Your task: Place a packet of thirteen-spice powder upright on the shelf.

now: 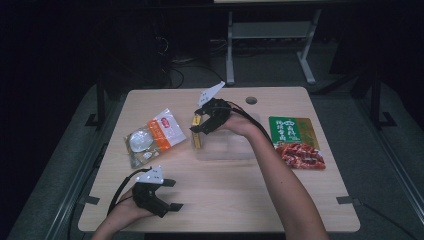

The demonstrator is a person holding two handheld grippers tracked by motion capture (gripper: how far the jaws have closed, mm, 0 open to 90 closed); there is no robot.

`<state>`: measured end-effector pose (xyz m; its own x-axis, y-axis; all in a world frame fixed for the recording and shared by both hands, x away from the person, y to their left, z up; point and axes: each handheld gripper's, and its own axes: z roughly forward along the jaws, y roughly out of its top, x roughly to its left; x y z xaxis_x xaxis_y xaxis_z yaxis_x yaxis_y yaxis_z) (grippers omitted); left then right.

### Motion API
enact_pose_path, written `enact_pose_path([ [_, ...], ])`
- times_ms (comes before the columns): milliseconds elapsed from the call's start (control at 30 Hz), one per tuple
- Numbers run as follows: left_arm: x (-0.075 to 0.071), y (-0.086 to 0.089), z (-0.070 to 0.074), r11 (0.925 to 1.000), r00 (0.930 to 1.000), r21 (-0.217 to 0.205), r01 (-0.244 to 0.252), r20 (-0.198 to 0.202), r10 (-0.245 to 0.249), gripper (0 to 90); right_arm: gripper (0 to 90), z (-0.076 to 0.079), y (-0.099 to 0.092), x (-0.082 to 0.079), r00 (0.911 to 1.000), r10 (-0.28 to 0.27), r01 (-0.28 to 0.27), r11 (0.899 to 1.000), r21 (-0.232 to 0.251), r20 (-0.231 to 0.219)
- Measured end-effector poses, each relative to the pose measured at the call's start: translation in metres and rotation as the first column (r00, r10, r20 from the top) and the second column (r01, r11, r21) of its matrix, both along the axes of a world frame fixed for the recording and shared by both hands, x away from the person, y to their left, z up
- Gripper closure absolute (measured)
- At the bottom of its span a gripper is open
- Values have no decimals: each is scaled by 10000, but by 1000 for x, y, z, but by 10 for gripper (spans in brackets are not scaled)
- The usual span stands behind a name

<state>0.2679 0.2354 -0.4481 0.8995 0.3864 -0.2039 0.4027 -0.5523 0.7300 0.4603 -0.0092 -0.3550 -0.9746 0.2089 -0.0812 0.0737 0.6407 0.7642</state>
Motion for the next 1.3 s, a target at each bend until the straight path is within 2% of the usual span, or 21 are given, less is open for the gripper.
enact_pose_path([
  [200, 1, 2, 1, 9999, 10000, -97, -33, -81, 32, 109, 302, -12, 5, 1, 9999, 56, -61, 9986, -532, -84],
  [367, 1, 2, 1, 9999, 9999, -103, -10, -110, 9, 109, 288, -17, 4, 3, 9999, -123, 117, 9984, -558, -104],
  [467, 3, 2, 0, 9999, 9997, 39, 102, -202, -102, 111, 276, -21, 2, 4, 9995, -298, 290, 9973, -668, -101],
  [533, 3, 2, -1, 9999, 9998, 56, 106, -164, -105, 110, 251, -21, 2, 4, 9980, -507, 480, 9965, -683, -380],
  [600, 3, 3, -1, 10000, 9998, 23, 83, -171, -82, 111, 205, -17, 1, 3, 9981, -575, 560, 9964, -633, -236],
  [667, 3, 3, -1, 10000, 9998, -9, 32, -183, -32, 110, 195, -14, 0, 1, 9977, -660, 649, 9963, -555, -172],
  [700, 4, 4, -1, 10000, 9999, 26, 36, -139, -36, 110, 184, -7, -4, -2, 9965, -817, 811, 9961, -359, -163],
  [767, 4, 4, -1, 9999, 9999, -86, -68, -124, 67, 111, 183, -1, -10, -4, 9960, -886, 883, 9955, -350, -70],
  [900, 3, 5, 0, 9999, 10000, 94, -59, 9, 59, 116, 182, 6, -25, -10, 9938, -1106, 1104, 9938, -165, -144],
  [933, 3, 6, -1, 9998, 10000, 154, -84, 50, 84, 117, 183, 7, -29, -13, 9919, -1251, 1246, 9919, -233, -221],
  [1000, 3, 6, -1, 9997, 9999, 225, -107, 72, 105, 118, 182, 7, -35, -18, 9892, -1462, 1458, 9881, -500, -60],
  [1067, 3, 6, -1, 9993, 9997, 325, -206, 129, 201, 120, 182, 9, -42, -25, 9843, -1757, 1743, 9826, -641, -169],
  [1133, 3, 6, -1, 9991, 9997, 360, -208, 137, 204, 122, 183, 9, -50, -31, 9786, -2052, 2038, 9771, -611, -173],
  [1267, 2, 5, -2, 9988, 9996, 439, -236, 191, 228, 124, 189, 9, -65, -40, 9771, -2114, 2105, 9770, -346, -254],
  [1300, 2, 4, -2, 9986, 9995, 458, -259, 217, 249, 126, 189, 8, -76, -49, 9732, -2284, 2281, 9735, -155, -275],
])
